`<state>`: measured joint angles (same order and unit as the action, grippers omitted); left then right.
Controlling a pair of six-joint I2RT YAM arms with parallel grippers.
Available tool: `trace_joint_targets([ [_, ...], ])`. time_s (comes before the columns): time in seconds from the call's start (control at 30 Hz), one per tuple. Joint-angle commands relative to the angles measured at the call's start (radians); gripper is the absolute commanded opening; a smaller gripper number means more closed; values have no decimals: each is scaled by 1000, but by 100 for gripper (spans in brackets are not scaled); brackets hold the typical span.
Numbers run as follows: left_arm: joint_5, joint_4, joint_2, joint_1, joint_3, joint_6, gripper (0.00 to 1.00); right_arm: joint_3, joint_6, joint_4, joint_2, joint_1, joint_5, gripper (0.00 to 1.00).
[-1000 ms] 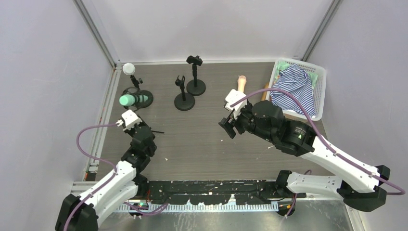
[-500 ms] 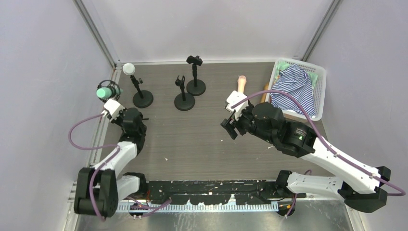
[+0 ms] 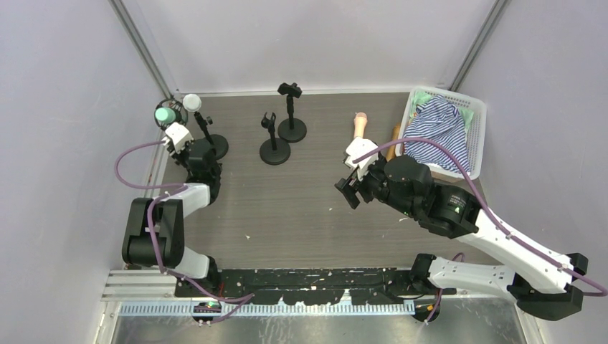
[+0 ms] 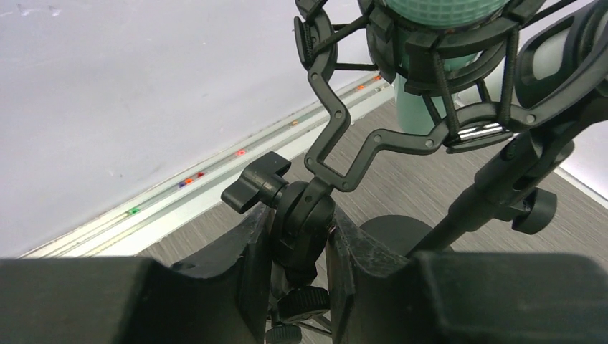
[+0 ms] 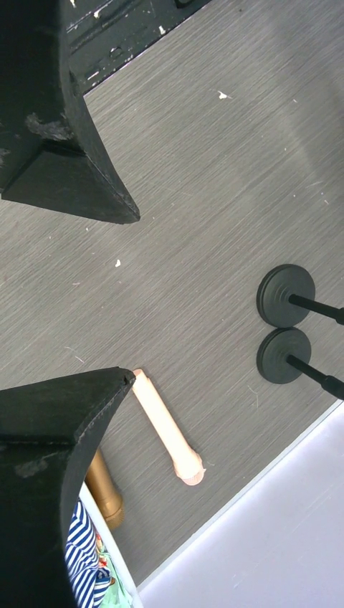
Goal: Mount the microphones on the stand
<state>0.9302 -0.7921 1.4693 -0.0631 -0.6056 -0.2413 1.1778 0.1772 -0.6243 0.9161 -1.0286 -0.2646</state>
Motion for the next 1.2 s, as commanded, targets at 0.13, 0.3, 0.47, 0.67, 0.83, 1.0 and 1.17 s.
trace_joint_targets([
  [0.13, -72, 51, -92, 5, 33, -114, 53, -8, -11, 5, -14, -4, -14, 78],
  [0.3, -85, 184, -192, 5, 67, -189, 66, -14, -20, 7, -16, -5, -2, 79],
  [0.47, -117, 377, -313, -4, 72, -265, 89, -37, -31, 19, -30, -5, 0, 79],
  [0.67, -97, 627, -492, -64, 95, -362, 98, -62, -48, 26, -53, -4, -8, 79],
  [0.83, -92, 781, -598, -124, 126, -436, 100, -75, -56, 22, -76, -3, -24, 79],
  [1.0, -39, 846, -641, -315, 133, -438, 100, -98, -64, 25, -94, -5, -49, 79],
  [1.17, 91, 828, -637, -576, 135, -401, 100, -121, -93, 25, -107, -4, -86, 79],
])
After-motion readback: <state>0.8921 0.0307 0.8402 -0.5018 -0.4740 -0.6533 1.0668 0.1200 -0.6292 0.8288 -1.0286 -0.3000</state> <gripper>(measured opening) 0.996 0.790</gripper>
